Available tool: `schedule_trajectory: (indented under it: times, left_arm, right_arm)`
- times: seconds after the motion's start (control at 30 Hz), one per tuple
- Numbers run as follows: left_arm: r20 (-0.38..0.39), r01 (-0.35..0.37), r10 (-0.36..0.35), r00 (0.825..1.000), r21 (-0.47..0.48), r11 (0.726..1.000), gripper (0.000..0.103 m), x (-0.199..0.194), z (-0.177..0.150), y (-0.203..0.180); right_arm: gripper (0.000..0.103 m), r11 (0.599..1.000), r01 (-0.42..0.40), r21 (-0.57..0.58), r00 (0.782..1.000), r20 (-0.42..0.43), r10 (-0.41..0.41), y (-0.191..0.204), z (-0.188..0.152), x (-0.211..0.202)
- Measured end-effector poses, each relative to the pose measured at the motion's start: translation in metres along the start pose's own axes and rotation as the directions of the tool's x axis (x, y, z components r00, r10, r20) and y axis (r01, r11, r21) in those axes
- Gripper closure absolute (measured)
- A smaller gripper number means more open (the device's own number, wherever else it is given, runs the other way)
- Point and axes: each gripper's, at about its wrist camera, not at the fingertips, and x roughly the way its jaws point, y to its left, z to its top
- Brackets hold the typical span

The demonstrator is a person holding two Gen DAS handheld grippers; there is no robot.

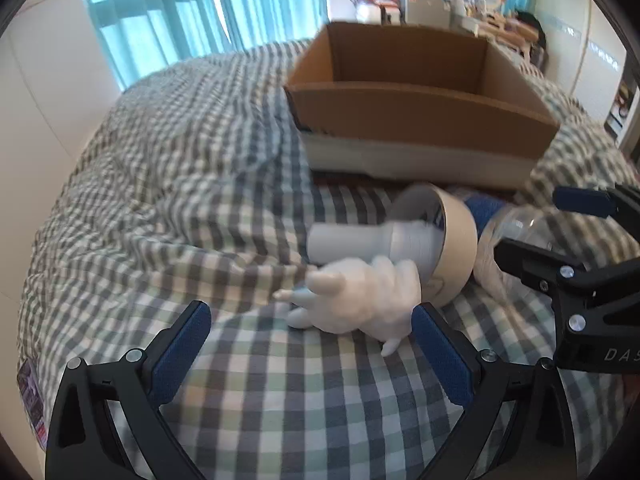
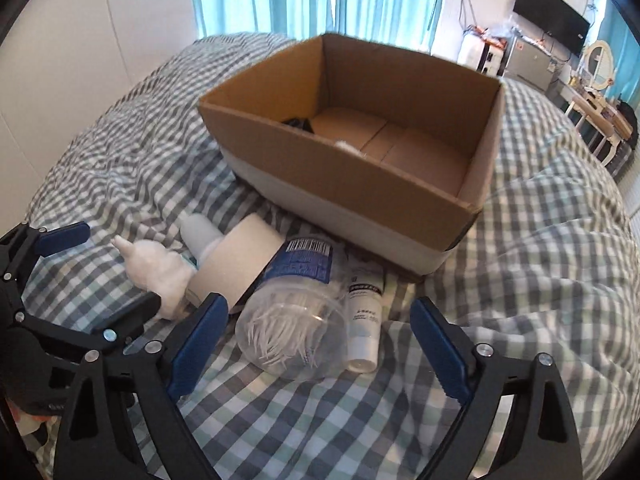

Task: Organize objects
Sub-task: 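Return both tools to the remaining items beside the box, then grasp the rabbit figurine with the left tool while the right tool grasps the swab jar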

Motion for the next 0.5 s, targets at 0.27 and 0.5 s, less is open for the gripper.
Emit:
schedule_trajectory:
  times: [0.27,0.5]
  left_arm:
    - [-0.073,0.028,-0.025,0.997,0.043,0.999,0.0,0.021,0.001,-0.011]
    - [-0.102,0.041,-0.041,0.994,0.003,0.999,0.0,0.034,0.005,-0.003]
  right_arm:
    - [0.028,0.999,-0.051,0.013,0.997,-0.052,0.052,0.0,0.002,0.019]
    - [0.039,0.997,-0.073,0.018,0.996,-0.043,0.074,-0.001,0.002,0.02]
